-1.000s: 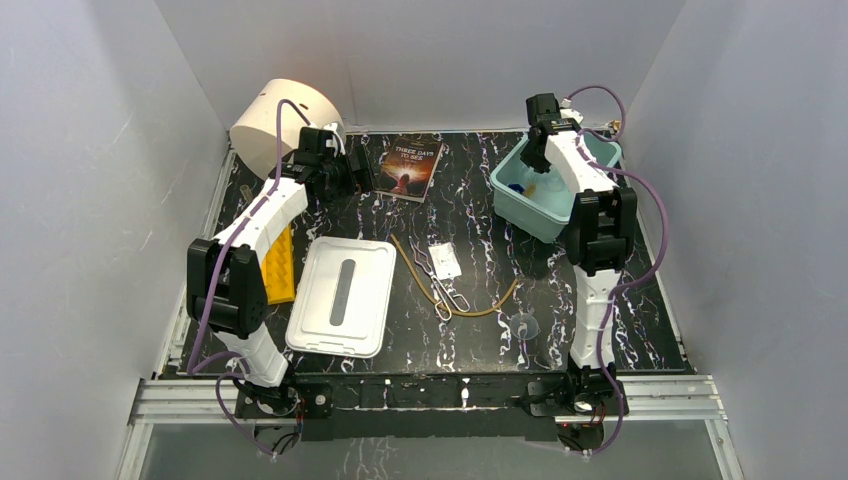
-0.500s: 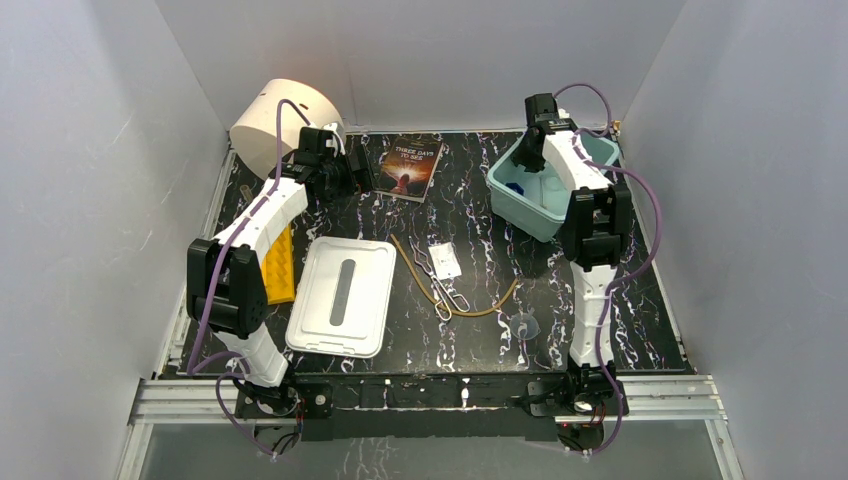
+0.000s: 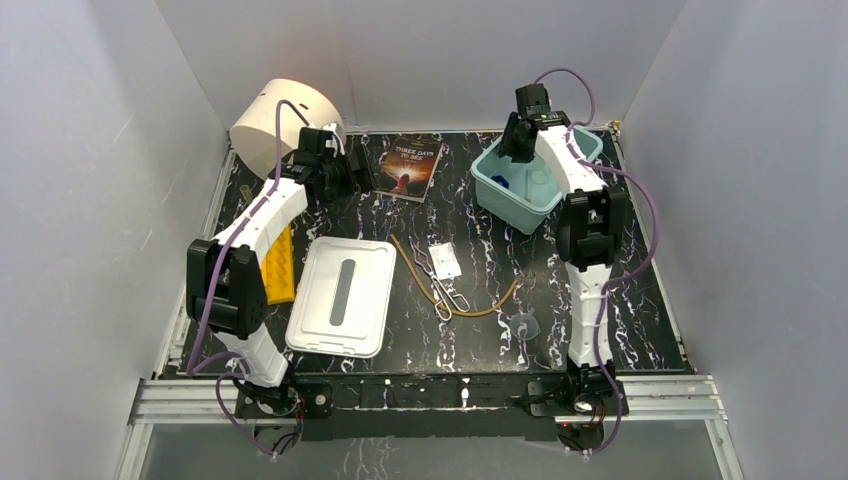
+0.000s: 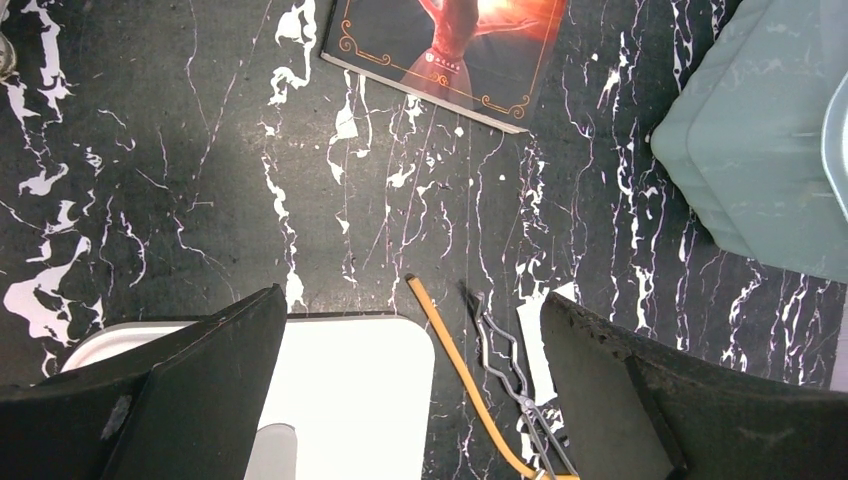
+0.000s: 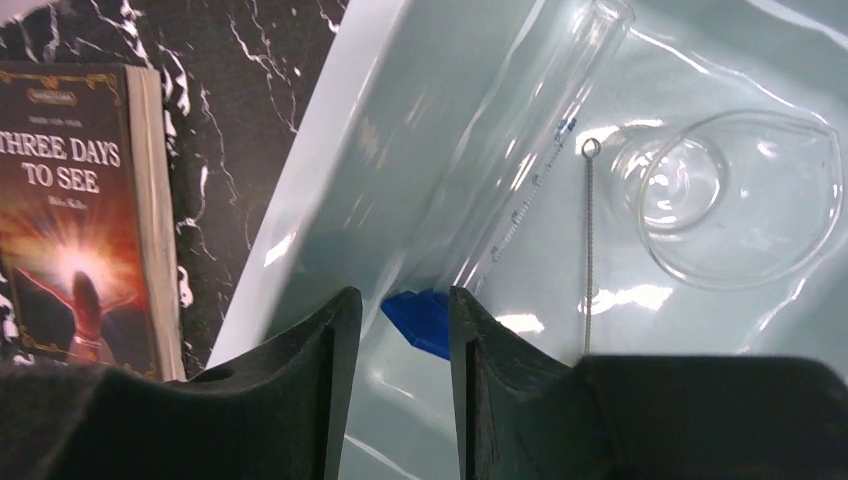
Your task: Organize the chemistry lab equipment
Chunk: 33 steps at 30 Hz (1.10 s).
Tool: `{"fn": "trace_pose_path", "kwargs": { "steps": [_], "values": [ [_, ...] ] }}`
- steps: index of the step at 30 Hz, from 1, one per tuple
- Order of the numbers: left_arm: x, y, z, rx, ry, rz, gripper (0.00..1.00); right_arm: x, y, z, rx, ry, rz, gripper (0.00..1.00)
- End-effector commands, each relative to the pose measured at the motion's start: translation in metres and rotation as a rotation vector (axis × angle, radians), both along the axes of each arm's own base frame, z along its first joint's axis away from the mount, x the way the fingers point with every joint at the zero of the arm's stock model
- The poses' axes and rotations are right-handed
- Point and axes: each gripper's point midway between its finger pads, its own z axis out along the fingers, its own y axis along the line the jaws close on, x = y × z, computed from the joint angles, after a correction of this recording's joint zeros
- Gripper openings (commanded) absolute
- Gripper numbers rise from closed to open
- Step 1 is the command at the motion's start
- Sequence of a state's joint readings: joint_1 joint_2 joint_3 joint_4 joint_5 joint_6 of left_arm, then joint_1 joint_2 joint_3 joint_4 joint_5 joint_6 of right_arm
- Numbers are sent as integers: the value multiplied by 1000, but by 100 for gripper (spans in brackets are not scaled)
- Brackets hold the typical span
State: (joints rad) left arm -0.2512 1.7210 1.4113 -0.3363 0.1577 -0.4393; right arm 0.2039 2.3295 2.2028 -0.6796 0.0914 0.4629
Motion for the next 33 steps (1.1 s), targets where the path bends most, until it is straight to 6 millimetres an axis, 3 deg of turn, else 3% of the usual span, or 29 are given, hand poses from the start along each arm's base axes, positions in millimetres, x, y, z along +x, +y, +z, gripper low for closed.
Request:
{"fn": "trace_pose_path", "kwargs": {
  "steps": [1, 8, 11, 13, 19, 23, 25, 28, 30, 33],
  "values": [
    [-7, -2, 23, -52, -35, 11, 98, -18, -2, 56, -87, -62, 21, 47],
    [-9, -3, 18, -70, -13, 31, 98, -70, -2, 99, -213, -144, 59, 57],
    [-10, -2, 17, -70, -7, 37, 98, -90, 15, 117, -238, -179, 151, 62],
    [-10, -1, 18, -76, -3, 40, 98, -108, 37, 119, -220, -175, 267, 64],
    [-16, 0, 14, -105, 24, 68, 98, -183, 107, 91, -192, -122, 584, 68],
    [-20, 3, 8, -128, 52, 98, 98, -242, 155, 46, -205, -51, 779, 70],
    [-22, 7, 5, -129, 63, 115, 97, -258, 171, 28, -168, -11, 821, 70],
    [-21, 23, -2, -93, 83, 190, 93, -261, 195, 12, -87, 1, 855, 69],
    [-24, 41, -9, -23, 117, 278, 84, -252, 207, 4, -70, -8, 856, 69],
    [-27, 49, -11, -4, 128, 304, 82, -236, 220, -14, -92, -6, 824, 69]
  ]
}}
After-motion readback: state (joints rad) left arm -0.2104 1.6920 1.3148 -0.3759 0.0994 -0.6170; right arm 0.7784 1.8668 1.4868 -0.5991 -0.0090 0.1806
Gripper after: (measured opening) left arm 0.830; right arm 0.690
